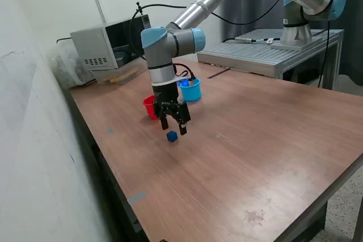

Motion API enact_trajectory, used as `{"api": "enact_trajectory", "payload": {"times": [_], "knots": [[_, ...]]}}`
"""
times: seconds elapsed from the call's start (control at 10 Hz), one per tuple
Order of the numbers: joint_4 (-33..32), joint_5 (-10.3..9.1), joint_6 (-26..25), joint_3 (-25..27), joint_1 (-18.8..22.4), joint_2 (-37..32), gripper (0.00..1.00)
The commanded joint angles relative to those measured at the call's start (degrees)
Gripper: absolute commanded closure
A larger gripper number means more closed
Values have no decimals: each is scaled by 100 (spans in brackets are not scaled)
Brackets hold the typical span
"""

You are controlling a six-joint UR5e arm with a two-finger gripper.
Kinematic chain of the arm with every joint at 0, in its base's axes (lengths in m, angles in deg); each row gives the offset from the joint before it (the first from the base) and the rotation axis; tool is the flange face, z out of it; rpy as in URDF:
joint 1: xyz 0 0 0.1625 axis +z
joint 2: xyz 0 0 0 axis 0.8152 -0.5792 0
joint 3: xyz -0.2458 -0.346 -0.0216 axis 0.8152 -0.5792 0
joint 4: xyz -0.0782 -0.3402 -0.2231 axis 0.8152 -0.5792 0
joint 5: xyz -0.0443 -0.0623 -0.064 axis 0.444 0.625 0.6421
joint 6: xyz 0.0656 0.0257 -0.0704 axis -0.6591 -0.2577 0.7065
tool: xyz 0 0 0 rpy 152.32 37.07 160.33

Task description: Place red objects in the red bin, and blue objects in the blue bin.

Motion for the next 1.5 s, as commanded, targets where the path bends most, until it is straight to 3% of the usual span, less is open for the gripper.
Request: {"api": "enact_trajectory", "payload": {"times": [0.0,0.3,0.4,0.8,0.9,1.2,1.4], "knots": [[-71,148,0,17,0,54,0],[-290,158,0,34,0,63,0],[-291,158,0,34,0,63,100],[-291,342,0,43,0,63,100],[-291,551,0,43,0,63,100],[-291,754,-61,-18,0,72,100],[-221,782,-122,34,0,-208,100]]}}
